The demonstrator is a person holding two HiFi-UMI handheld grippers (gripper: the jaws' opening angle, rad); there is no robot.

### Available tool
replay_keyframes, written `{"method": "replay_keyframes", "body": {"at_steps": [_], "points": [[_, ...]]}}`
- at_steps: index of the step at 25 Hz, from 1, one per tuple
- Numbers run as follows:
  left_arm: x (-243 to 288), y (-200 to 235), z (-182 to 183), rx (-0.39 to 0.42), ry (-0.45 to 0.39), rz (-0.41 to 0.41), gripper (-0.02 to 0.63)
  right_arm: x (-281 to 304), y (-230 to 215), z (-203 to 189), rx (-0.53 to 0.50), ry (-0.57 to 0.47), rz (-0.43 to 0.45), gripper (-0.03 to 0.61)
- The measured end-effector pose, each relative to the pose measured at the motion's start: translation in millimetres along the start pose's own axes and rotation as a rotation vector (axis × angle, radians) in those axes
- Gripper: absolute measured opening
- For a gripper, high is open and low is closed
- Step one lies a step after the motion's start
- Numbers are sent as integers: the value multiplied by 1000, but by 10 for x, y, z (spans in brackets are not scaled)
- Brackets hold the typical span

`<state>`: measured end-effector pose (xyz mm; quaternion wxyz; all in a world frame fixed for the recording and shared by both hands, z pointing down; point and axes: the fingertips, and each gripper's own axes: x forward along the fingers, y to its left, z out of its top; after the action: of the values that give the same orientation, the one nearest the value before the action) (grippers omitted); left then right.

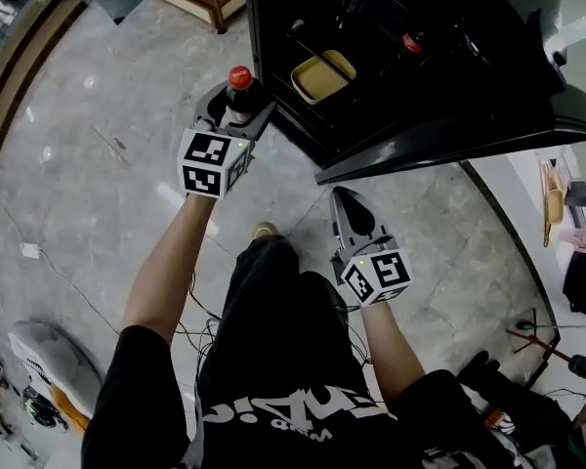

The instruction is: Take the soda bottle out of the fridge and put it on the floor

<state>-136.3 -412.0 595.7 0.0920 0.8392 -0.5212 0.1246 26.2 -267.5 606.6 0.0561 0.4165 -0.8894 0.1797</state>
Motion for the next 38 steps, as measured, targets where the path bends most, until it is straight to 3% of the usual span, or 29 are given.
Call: {"method": "replay_keyframes", "body": {"at_steps": [22, 31, 38], "points": [[378, 50, -2567, 10, -43, -8, 314, 982, -593, -2307, -50, -82, 79, 25], [515, 36, -3259, 10, -35, -9, 314, 1092, -705, -2890, -74, -95, 90, 25], [635, 18, -3644, -5, 10, -14, 314, 1091, -781, -3020, -63, -77, 77, 25]]}}
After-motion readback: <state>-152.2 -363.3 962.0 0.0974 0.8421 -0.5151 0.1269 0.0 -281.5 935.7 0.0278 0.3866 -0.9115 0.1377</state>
